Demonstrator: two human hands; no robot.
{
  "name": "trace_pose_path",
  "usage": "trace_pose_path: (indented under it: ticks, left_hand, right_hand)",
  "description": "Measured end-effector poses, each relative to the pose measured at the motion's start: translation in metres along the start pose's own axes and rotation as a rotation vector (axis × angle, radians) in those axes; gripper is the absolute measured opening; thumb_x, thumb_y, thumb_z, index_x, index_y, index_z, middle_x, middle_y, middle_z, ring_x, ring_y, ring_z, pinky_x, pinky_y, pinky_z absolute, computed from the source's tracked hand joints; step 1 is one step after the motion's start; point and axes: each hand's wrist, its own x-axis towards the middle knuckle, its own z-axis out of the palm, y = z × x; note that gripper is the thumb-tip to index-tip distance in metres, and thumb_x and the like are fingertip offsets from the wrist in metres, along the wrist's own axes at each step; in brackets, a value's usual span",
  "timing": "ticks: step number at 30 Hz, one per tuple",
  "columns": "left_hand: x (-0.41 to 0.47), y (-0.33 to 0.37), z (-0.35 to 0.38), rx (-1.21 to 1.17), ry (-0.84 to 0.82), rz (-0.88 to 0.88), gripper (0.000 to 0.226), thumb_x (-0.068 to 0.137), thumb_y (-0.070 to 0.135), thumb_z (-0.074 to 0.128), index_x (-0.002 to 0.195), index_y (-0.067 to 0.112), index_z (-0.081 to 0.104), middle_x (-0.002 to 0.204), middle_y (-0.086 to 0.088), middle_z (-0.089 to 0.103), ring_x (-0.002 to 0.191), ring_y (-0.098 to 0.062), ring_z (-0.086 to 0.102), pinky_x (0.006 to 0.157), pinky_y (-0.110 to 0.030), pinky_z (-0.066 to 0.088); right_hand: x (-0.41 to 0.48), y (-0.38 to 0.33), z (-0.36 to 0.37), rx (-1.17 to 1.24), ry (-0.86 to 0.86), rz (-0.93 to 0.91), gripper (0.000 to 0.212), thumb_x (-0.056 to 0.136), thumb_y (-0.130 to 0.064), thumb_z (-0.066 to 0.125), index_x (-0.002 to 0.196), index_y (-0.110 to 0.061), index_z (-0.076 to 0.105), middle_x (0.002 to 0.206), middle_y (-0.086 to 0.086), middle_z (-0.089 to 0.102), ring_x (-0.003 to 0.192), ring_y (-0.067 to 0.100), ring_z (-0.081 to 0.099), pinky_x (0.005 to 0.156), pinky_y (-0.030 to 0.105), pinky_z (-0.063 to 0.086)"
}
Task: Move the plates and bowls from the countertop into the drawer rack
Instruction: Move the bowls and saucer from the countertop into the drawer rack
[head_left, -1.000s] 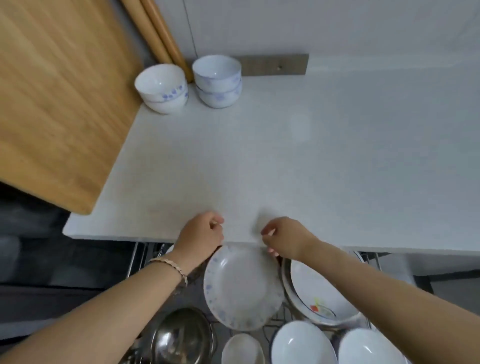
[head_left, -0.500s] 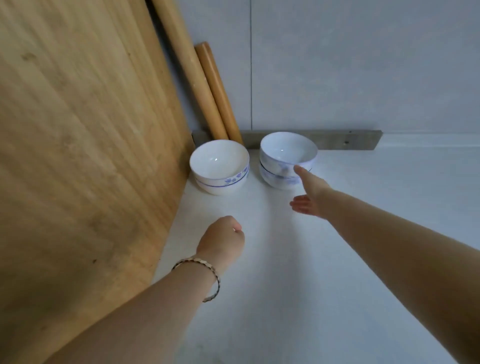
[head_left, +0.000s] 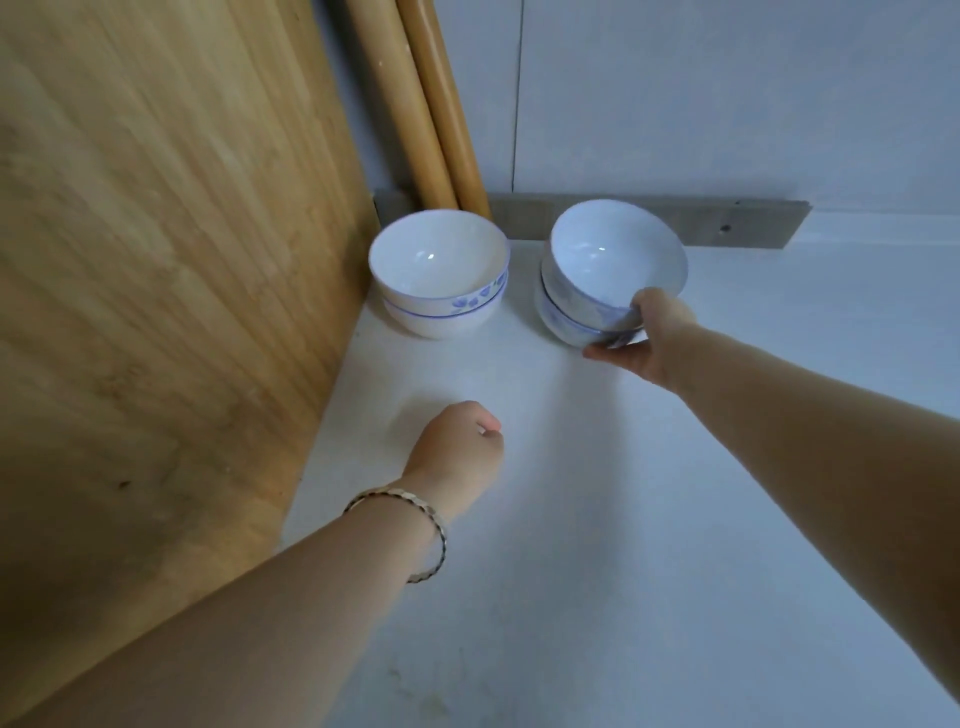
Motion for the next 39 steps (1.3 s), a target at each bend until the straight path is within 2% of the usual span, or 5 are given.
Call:
trace_pose_path:
  ticks: [4,9,12,24,39]
  left_hand:
    - [-0.029,0.02,0.008,-0.333,-0.015,-0.055,0.015,0.092,0.006,0.041,0.095,0.013,0.054,0.07,-0.005,0.055,0.044,-0.011,0.059,0.048,-0.019,0.041]
    - [-0.089,0.052,0.014,-0.555,-0.201,-0.155,0.054,0.09,0.046,0.05,0.14,0.04,0.029,0.124,0.003,0.037,0.113,-0.035,0.053,0.072,-0.043,0.053]
    - [-0.134,0.055,0.019,-0.521,-0.363,-0.187,0.077,0.071,0.059,0.062,0.139,0.045,0.029,0.137,0.001,0.041,0.112,-0.044,0.057,0.072,-0.048,0.058]
    - [-0.359,-0.043,0.089,-0.373,-0.407,-0.324,0.061,0.07,0.01,0.046,0.123,0.038,0.036,0.114,-0.007,0.056,0.085,-0.037,0.065,0.059,-0.036,0.061]
    - [-0.341,-0.223,0.098,-0.115,-0.173,-0.64,0.059,0.093,-0.002,0.037,0.145,0.026,0.03,0.134,-0.014,0.045,0.123,-0.037,0.047,0.078,-0.043,0.052]
  right_hand:
    - [-0.028,0.023,-0.036,-0.002,-0.035,0.039,0.025,0.088,0.001,0.032,0.111,-0.006,0.038,0.109,0.023,0.048,0.115,0.048,0.054,0.09,0.056,0.048]
    - [-0.087,0.046,-0.105,-0.194,-0.143,0.102,0.03,0.085,0.003,0.032,0.112,0.0,0.044,0.083,0.018,0.053,0.067,0.036,0.057,0.077,0.054,0.054]
    - [-0.14,0.048,-0.145,-0.383,-0.229,0.106,0.029,0.084,0.002,0.036,0.108,-0.005,0.051,0.081,0.016,0.059,0.067,0.032,0.061,0.07,0.045,0.058]
    - [-0.325,0.135,-0.277,-0.881,-0.51,0.071,0.029,0.073,-0.028,0.042,0.1,-0.027,0.053,0.07,0.004,0.068,0.051,0.014,0.065,0.053,0.029,0.057]
    - [-0.313,0.355,-0.214,-0.844,-0.462,0.394,0.053,0.09,-0.008,0.041,0.138,-0.029,0.032,0.112,0.006,0.054,0.101,0.029,0.055,0.079,0.036,0.058]
